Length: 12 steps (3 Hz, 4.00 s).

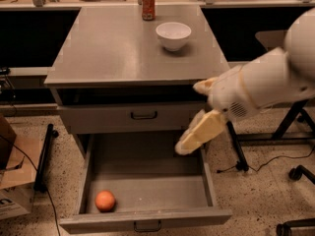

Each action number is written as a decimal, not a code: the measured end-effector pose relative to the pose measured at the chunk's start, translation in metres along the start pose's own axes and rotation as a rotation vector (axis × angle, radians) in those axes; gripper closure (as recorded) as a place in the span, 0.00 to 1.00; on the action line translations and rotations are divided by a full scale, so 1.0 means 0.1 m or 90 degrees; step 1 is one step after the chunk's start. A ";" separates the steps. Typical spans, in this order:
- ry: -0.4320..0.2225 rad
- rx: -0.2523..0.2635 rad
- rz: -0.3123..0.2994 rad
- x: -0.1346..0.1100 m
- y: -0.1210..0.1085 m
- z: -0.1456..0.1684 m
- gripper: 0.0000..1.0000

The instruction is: Pick orange from middle drawer and place on counter

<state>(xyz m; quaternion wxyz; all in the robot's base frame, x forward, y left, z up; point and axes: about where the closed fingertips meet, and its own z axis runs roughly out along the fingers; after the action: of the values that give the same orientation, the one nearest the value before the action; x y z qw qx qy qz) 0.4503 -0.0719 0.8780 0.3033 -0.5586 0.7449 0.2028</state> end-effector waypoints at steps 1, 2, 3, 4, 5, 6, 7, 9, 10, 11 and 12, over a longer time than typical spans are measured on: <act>-0.097 -0.053 0.016 -0.10 0.11 0.57 0.00; -0.108 -0.058 0.014 -0.16 0.12 0.62 0.00; -0.070 -0.112 0.029 -0.01 0.26 1.12 0.00; -0.076 -0.176 0.042 0.19 0.40 1.69 0.00; -0.087 -0.231 0.053 0.40 0.56 2.25 0.00; -0.121 -0.259 0.075 0.58 0.64 2.77 0.00; -0.150 -0.291 0.120 0.66 0.62 3.17 0.00; -0.146 -0.319 0.142 0.72 0.62 3.54 0.00; -0.150 -0.321 0.130 0.71 0.52 3.99 0.00; -0.140 -0.312 0.111 0.74 0.46 4.43 0.00; -0.132 -0.291 0.098 0.83 0.43 4.84 0.00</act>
Offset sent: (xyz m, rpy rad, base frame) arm 0.0044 0.0431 -0.0324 0.1519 0.0277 0.0405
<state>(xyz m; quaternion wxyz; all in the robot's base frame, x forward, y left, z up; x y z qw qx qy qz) 0.5021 0.1927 0.4649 0.2273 -0.5304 0.6850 0.4448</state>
